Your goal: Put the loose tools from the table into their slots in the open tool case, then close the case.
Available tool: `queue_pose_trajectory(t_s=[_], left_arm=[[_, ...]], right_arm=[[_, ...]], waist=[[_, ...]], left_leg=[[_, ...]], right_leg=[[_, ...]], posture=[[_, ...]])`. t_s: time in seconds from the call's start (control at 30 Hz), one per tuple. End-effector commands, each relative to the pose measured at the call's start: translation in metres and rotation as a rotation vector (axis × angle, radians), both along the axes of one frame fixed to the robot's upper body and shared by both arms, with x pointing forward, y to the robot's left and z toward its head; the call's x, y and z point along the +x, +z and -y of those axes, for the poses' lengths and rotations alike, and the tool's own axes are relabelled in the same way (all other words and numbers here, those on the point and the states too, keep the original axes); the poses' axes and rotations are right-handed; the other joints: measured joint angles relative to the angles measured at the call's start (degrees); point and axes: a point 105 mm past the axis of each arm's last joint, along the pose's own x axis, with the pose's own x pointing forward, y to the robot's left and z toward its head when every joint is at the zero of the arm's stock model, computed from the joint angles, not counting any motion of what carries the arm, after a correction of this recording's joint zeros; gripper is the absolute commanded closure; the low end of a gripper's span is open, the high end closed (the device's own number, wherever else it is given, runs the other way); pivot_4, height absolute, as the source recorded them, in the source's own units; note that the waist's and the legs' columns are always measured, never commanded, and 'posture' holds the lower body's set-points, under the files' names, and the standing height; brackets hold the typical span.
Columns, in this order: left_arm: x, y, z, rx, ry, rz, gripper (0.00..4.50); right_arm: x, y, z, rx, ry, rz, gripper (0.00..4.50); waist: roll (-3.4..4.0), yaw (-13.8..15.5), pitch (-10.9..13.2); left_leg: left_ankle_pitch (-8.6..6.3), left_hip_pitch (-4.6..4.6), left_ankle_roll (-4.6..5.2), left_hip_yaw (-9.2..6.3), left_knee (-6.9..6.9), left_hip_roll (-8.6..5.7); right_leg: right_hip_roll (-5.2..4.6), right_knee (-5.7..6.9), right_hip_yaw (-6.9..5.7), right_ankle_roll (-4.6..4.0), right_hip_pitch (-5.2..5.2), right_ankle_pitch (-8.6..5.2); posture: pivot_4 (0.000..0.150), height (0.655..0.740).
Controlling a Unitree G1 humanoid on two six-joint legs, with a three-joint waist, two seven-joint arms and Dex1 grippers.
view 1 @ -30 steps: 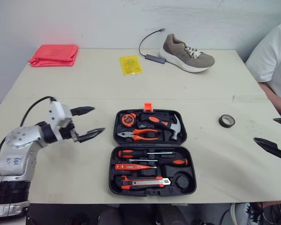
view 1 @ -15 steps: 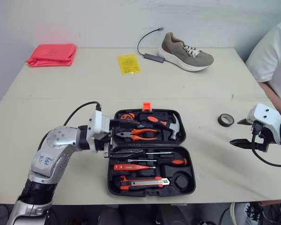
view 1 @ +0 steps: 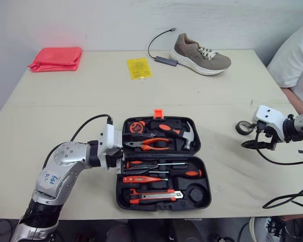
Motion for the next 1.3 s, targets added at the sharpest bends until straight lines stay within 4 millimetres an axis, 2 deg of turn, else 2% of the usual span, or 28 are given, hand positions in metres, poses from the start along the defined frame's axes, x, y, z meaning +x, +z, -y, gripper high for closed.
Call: queue_pose_trajectory(t_s=[0.03,0.27,0.3,0.37,0.4,0.6,0.77,0.97,1.1,1.3], left_arm=[[-0.006,0.006,0.003,-0.003,-0.014,0.045,0.06],[-0.006,0.004,0.004,0.006,-0.019,0.045,0.06],[-0.006,0.004,0.003,0.008,-0.02,0.044,0.01],[-0.007,0.003,0.004,0.01,-0.022,0.044,0.0],[-0.006,0.003,0.004,0.01,-0.024,0.045,0.0],[-0.005,0.004,0.007,-0.008,-0.026,0.049,0.0],[-0.006,0.006,0.006,-0.024,-0.034,0.054,0.0],[-0.008,0.01,0.0,-0.027,-0.081,0.031,0.0],[-0.008,0.009,-0.008,0.009,-0.102,0.03,0.0],[-0.003,0.006,-0.009,0.029,-0.095,0.048,0.0]], right_arm=[[0.003,0.001,0.004,-0.016,-0.008,-0.012,0.0],[0.01,-0.007,-0.002,-0.017,0.02,-0.014,0.0],[0.01,-0.008,-0.001,-0.02,0.018,-0.015,0.24],[0.011,-0.01,-0.001,-0.024,0.02,-0.013,0.83],[0.012,-0.009,-0.001,-0.03,0.024,-0.005,1.28],[0.014,-0.005,-0.007,-0.024,0.07,0.026,4.31],[0.007,0.008,-0.018,-0.001,0.195,0.084,4.42],[-0.016,0.034,-0.067,0.16,0.452,0.162,4.42],[-0.046,0.044,-0.109,0.235,0.596,0.146,4.42],[-0.112,0.036,-0.171,0.314,0.827,0.003,4.42]], waist=[[0.0,-0.17,0.0],[0.0,-1.18,0.0],[0.0,-1.23,0.0],[0.0,-1.27,0.0],[0.0,-1.26,0.0],[0.0,-1.27,0.0],[0.01,-1.25,0.01],[0.08,-1.22,0.05],[0.08,-1.19,0.06],[0.0,-0.86,0.1]], left_leg=[[0.0,-0.01,-0.01,0.06,-0.01,0.0],[0.03,-0.04,-0.05,0.41,0.0,0.02],[0.03,-0.03,-0.05,0.41,0.0,0.02],[0.03,-0.02,-0.05,0.42,0.01,0.03],[0.03,-0.02,-0.05,0.42,0.02,0.03],[0.03,-0.02,-0.05,0.43,0.19,0.02],[0.03,-0.04,-0.05,0.43,0.24,0.05],[0.03,-0.04,-0.06,0.36,0.2,0.06],[0.04,-0.04,-0.09,0.28,0.15,0.09],[0.04,-0.2,-0.09,0.02,0.22,0.07]], right_leg=[[0.0,0.1,0.03,-0.01,-0.09,-0.01],[0.02,0.27,0.05,-0.01,-0.26,-0.02],[0.02,0.31,0.05,-0.01,-0.27,-0.02],[0.03,0.32,0.05,-0.01,-0.27,-0.02],[0.03,0.32,0.05,-0.01,-0.27,-0.02],[0.01,0.48,0.1,-0.01,-0.27,-0.02],[0.03,0.57,0.12,-0.01,-0.31,-0.02],[0.05,0.65,0.13,0.01,-0.39,-0.03],[0.06,0.64,0.17,0.01,-0.39,-0.04],[0.0,0.59,0.11,0.0,-0.37,-0.04]], posture=[[0.15,0.74],[0.15,0.74],[0.15,0.74],[0.15,0.74],[0.15,0.74],[0.15,0.74],[0.15,0.74],[0.15,0.74],[0.15,0.74],[0.15,0.74]])
